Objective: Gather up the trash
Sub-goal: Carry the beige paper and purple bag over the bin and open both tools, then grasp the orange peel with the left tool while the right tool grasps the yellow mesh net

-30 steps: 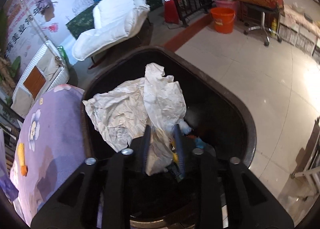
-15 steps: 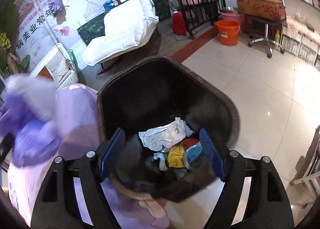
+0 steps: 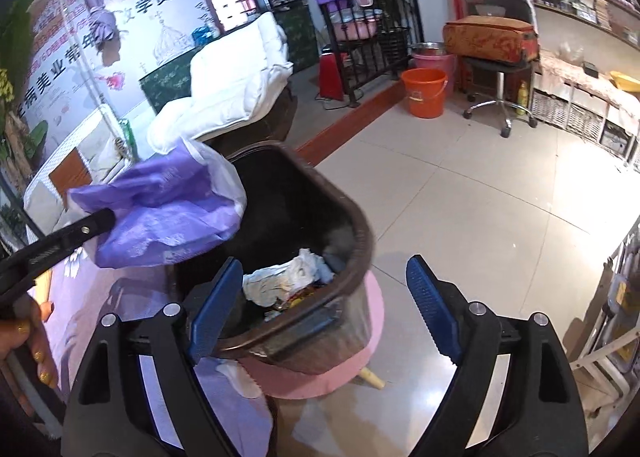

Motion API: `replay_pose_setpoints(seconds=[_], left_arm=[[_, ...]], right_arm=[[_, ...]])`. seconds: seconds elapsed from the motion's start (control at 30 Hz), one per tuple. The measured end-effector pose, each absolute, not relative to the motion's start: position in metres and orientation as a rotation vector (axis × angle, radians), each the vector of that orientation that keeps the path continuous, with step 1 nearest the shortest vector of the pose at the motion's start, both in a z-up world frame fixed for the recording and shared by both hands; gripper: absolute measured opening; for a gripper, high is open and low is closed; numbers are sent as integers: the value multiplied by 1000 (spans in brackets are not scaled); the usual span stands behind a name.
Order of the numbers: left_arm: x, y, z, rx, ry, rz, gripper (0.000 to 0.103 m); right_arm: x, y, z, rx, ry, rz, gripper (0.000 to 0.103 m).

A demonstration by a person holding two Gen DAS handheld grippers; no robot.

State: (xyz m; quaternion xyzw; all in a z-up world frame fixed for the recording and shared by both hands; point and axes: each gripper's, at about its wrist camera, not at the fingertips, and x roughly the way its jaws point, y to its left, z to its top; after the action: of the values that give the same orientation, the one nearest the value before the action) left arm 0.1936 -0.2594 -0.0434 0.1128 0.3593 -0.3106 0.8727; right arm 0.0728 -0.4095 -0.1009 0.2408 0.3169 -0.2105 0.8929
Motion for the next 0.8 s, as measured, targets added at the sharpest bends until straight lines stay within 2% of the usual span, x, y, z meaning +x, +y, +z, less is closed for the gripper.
replay_pose_setpoints(seconds=[0.23,0.33,0.37,0.4,0.43,0.47,0.5,0.57,0.8], left_arm=[[203,-294,-59,382,792,-659,15],[206,-310,-65,417,816,-668,21],[205,-312,-66,430,820,-676,27],[205,-315,-68,453,821,-679,41],[203,-318,-70,480,814,-672,49],[200,-322,-70,496,797,-663,63],[198,-322,-69,500,779,-661,72],[194,-321,-67,498,764,-663,77],[184,-309,-57,445,761,-665,81]], right_arm=[[62,-428,-104,532,655,-477,84],[59,-432,-107,553,652,-489,85],[58,-432,-107,555,651,-492,85],[57,-433,-107,555,650,-497,86],[57,-434,-107,554,649,-500,86],[56,-435,-107,555,648,-503,87],[54,-434,-108,557,646,-505,87],[52,-436,-108,561,643,-513,87],[54,-441,-108,587,639,-507,88]])
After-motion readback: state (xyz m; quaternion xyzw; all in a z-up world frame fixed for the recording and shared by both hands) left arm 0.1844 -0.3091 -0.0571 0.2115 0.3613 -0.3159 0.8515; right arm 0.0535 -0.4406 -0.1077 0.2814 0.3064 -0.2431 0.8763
